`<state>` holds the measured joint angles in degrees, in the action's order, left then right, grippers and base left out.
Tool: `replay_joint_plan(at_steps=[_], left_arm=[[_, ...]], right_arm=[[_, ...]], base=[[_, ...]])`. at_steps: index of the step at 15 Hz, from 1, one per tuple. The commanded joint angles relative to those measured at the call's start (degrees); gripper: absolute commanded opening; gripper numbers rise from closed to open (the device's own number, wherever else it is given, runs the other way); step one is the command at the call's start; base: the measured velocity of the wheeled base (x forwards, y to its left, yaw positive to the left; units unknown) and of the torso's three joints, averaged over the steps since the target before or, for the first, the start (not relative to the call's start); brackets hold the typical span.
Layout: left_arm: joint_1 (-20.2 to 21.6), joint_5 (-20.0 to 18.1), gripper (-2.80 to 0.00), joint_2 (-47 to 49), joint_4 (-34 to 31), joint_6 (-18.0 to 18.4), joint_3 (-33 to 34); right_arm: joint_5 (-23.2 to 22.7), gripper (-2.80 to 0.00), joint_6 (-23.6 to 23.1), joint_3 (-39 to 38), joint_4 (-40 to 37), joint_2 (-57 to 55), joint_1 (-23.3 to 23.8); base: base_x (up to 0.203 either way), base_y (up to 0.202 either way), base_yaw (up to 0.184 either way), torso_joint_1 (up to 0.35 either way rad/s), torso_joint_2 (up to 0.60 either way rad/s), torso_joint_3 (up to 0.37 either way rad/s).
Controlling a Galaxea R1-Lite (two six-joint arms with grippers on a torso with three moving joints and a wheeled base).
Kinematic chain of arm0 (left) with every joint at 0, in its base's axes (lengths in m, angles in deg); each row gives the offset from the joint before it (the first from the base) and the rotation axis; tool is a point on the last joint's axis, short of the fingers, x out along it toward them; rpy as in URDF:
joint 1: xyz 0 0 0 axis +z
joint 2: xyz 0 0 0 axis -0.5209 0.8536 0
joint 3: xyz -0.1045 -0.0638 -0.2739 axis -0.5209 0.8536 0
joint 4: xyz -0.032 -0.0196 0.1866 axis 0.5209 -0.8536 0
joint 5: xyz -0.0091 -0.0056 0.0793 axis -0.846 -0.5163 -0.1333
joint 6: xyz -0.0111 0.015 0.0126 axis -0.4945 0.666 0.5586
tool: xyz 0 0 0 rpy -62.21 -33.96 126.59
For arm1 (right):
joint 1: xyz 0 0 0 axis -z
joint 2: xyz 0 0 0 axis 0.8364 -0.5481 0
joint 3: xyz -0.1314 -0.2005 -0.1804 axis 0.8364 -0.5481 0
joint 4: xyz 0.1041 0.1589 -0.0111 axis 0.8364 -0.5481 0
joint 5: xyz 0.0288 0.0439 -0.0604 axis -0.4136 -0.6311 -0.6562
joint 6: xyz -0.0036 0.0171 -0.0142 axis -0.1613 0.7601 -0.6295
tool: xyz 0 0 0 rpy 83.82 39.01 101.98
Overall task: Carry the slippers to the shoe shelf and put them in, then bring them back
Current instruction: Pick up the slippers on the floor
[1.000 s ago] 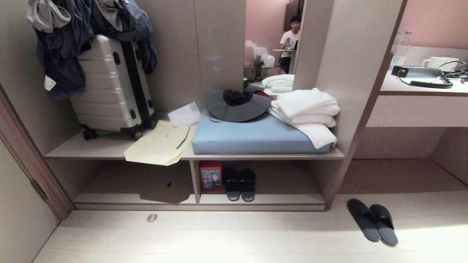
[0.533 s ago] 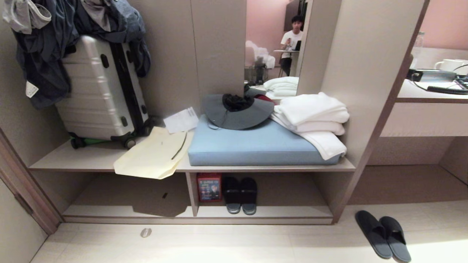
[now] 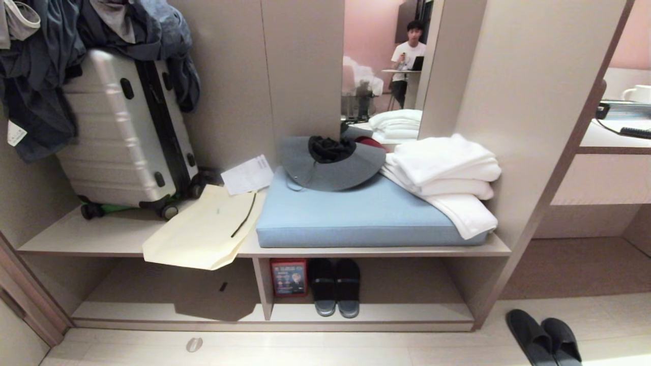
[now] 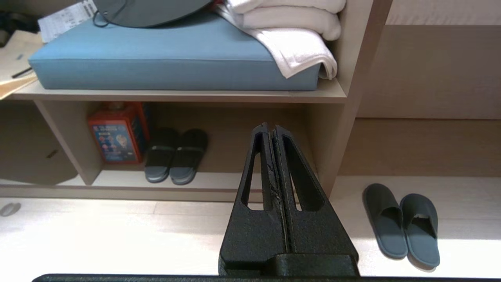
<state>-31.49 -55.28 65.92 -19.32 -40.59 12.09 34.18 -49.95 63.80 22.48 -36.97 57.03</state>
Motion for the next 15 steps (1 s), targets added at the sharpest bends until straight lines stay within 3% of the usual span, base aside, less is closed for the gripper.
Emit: replay_joint_plan(at_steps=[1, 8, 15], left_arm=[[0.0, 0.0, -2.80, 0.0, 0.0, -0.1, 0.1], [0.0, 0.0, -2.80, 0.0, 0.0, 0.1, 0.0], [0.0, 0.0, -2.80, 0.0, 0.0, 0.2, 0.0]], right_arm=[[0.0, -2.80, 0.0, 0.0, 0.1, 0.1, 0.0], [0.0, -2.80, 0.0, 0.0, 0.0, 0.1, 0.0], [0.0, -2.80, 0.0, 0.0, 0.1, 0.1, 0.0]], base=[[0.000, 0.000, 0.000, 0.000, 0.00, 0.000], [0.002, -0.021, 0.002, 0.001, 0.00, 0.001], [0.000, -0.191, 0.001, 0.002, 0.00, 0.003]])
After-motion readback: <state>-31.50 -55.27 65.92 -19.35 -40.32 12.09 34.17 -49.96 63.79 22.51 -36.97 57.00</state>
